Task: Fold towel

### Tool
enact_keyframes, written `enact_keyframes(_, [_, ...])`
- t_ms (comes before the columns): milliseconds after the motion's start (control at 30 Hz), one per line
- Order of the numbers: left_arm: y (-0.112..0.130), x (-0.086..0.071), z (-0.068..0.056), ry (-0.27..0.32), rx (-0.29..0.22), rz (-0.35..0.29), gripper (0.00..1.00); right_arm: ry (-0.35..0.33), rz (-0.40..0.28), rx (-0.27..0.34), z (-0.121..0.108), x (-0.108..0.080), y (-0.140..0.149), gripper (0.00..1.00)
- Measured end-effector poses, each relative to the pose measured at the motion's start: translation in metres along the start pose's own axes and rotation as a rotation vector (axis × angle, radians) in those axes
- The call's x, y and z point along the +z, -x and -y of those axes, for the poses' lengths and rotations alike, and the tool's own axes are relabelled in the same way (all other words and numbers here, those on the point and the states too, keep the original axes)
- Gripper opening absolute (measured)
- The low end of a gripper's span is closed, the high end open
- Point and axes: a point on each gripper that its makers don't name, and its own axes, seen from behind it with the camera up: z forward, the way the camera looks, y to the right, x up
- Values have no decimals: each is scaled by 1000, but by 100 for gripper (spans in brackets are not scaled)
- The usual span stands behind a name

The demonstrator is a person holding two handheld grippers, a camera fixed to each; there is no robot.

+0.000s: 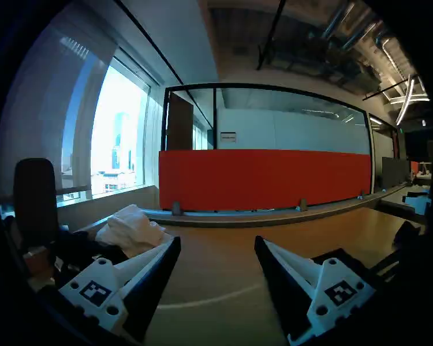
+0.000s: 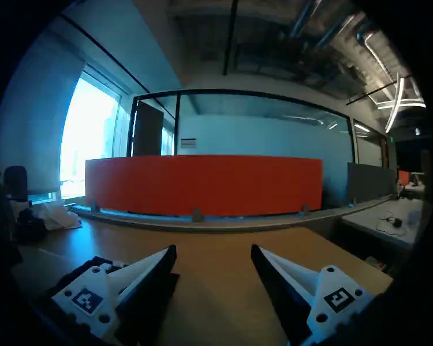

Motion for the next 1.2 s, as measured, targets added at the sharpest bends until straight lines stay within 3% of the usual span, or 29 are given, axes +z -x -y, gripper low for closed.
enact_keyframes(433, [-69,3,-8,9,12,22,94,14,1,1,-2,4,-78,100])
enact_keyframes(767, [-90,7,-21,51,45,51,95,-5,9,-17,1,5,-106,100])
enact_keyframes(967, [-96,7,-35,107,81,76,94,-57,33,-63,13,2,-111,100])
enact_keyframes(1200, [-95,6,-48,184,112,118,95,-170,102,-97,35,-1,-108,100])
